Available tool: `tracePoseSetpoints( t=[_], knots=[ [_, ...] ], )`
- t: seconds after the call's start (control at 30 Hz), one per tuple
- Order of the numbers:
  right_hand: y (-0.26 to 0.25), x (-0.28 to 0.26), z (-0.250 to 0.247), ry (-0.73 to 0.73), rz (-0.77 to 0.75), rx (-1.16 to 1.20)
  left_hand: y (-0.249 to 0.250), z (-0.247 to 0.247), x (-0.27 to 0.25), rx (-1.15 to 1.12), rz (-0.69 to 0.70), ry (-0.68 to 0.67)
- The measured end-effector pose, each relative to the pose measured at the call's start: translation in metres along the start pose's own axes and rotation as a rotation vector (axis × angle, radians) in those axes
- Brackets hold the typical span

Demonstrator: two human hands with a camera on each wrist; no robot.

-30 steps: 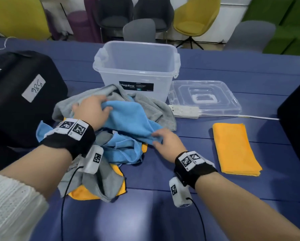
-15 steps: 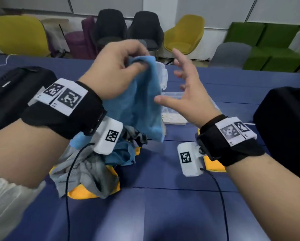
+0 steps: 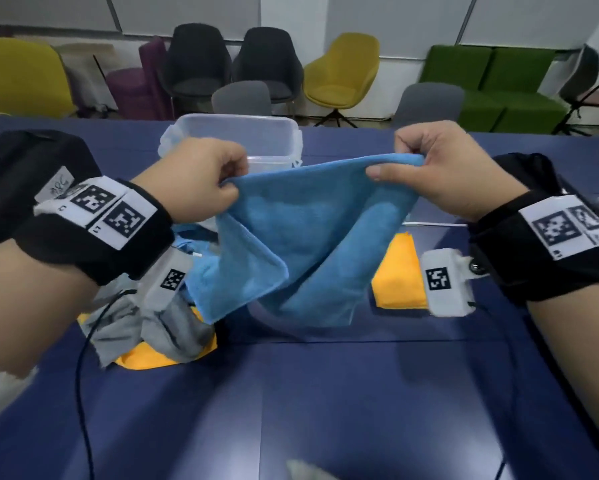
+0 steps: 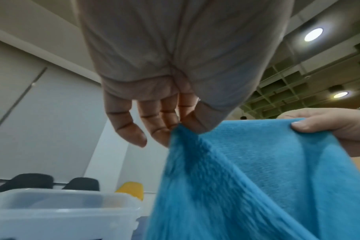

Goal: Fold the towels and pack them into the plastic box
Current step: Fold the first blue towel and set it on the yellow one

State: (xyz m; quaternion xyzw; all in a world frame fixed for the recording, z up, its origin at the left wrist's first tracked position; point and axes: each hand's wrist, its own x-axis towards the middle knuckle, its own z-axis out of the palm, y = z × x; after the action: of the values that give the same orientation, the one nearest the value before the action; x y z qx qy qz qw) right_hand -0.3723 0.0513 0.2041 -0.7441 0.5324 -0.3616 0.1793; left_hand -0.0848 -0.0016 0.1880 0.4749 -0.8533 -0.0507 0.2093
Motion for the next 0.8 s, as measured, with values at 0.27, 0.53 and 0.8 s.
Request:
tracePoseSetpoints(
  t=[0.27,0.53,0.8],
  knots=[
    [0.021,-0.027,-0.029,0.142,0.051,0.033,0.004,0.004,-0.010,0.014,-0.103,0.048],
    [0.025,-0.039,-0.066,0.481,0.052,0.224,0.009,-0.013,-0.013,0.048,-0.105,-0.012],
    [0.065,-0.048,-0.061,0.562,0.344,0.263,-0.010,0.006,-0.011,-0.590,-0.333,0.169]
  ],
)
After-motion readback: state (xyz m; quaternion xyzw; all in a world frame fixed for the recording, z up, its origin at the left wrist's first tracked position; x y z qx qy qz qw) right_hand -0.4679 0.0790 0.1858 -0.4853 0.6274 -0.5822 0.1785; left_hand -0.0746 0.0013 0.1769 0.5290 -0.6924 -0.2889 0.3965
